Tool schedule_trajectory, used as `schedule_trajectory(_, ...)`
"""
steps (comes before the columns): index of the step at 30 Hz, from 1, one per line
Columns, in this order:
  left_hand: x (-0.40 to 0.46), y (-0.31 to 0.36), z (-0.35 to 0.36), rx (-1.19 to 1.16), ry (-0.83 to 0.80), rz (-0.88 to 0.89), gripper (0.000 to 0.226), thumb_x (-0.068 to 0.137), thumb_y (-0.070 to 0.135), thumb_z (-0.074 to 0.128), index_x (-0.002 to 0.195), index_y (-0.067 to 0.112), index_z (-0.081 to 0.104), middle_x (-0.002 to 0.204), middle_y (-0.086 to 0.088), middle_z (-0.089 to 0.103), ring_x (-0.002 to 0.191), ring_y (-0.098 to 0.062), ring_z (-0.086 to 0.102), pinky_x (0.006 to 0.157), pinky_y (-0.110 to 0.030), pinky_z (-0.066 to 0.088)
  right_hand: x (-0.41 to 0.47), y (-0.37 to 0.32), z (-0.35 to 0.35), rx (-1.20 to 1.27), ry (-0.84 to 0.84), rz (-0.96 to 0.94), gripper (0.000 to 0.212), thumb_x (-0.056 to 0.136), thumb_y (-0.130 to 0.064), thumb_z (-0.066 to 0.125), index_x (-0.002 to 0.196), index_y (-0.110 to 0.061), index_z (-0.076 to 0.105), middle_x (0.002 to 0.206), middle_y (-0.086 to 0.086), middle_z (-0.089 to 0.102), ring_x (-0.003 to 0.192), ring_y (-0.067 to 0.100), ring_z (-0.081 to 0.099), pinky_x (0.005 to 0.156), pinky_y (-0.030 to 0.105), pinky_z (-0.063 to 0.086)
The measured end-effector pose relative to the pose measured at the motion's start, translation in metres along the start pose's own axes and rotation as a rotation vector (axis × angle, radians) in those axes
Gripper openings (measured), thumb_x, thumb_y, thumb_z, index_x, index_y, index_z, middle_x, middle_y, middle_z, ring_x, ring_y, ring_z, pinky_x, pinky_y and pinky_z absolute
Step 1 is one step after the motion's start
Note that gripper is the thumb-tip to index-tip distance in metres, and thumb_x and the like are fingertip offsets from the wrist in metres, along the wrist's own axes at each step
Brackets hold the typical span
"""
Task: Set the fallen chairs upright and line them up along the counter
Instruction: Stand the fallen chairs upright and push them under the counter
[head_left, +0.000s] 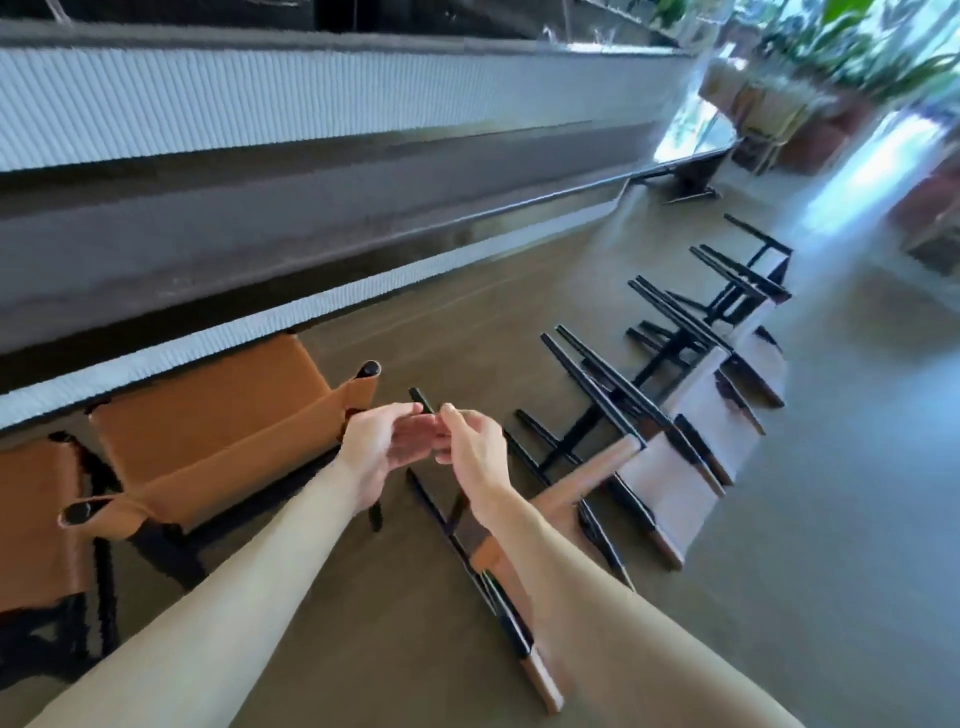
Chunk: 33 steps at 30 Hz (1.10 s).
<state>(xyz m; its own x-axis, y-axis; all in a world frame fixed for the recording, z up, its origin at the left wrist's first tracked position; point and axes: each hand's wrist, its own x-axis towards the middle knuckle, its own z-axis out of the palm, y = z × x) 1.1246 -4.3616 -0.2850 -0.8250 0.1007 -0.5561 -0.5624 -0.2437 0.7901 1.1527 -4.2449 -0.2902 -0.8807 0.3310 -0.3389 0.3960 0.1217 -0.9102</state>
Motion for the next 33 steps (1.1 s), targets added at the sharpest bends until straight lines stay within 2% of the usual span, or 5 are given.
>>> schedule_trajectory(11,-0.124,-0.092,0.243,0.238,-0.362,0.002,0.020,0.100,0.015,0.051,0.093,0.007,0.068,0.090,-0.015,0.073,0.084,-0.029,0.067,0.092,-0.045,0.053,-0.106,0.057,-0.289,0.386,0.421,0.029,0.026,0.103,-0.021,0.056,0.096,-0.002,0.073,0.089,0.014,0.071,0.071,0.017,0.064,0.064,0.026,0.052)
schedule_trajectory(16,-0.197,-0.164,0.333,0.247,-0.415,0.053,0.022,0.099,0.015,0.051,0.092,0.004,0.068,0.087,-0.015,0.072,0.074,-0.027,0.067,0.064,-0.033,0.058,-0.171,0.100,-0.403,0.437,0.482,-0.001,0.026,0.100,-0.018,0.056,0.083,-0.007,0.071,0.080,0.012,0.071,0.072,0.023,0.066,0.062,0.028,0.056)
schedule_trajectory(26,-0.229,-0.234,0.434,0.115,-0.389,0.002,0.021,0.097,0.011,0.052,0.091,-0.003,0.065,0.091,-0.025,0.068,0.072,-0.033,0.066,0.097,-0.055,0.054,-0.167,0.128,-0.522,0.468,0.384,0.014,0.026,0.099,-0.018,0.056,0.086,-0.003,0.072,0.088,0.015,0.075,0.078,0.027,0.072,0.075,0.037,0.060)
schedule_trajectory(30,-0.181,-0.232,0.479,0.057,-0.348,0.009,0.020,0.096,0.014,0.054,0.095,-0.002,0.065,0.095,-0.026,0.069,0.080,-0.037,0.068,0.075,-0.046,0.063,-0.121,0.124,-0.543,0.410,0.367,0.011,0.023,0.097,-0.016,0.058,0.085,-0.004,0.073,0.080,0.012,0.073,0.074,0.024,0.071,0.059,0.030,0.058)
schedule_trajectory(33,-0.132,-0.236,0.523,-0.027,-0.338,-0.036,0.021,0.098,0.016,0.051,0.096,0.000,0.064,0.094,-0.021,0.070,0.079,-0.032,0.067,0.061,-0.036,0.060,-0.071,0.113,-0.567,0.327,0.361,0.012,0.023,0.094,-0.021,0.060,0.088,-0.004,0.074,0.092,0.019,0.076,0.091,0.035,0.072,0.088,0.048,0.057)
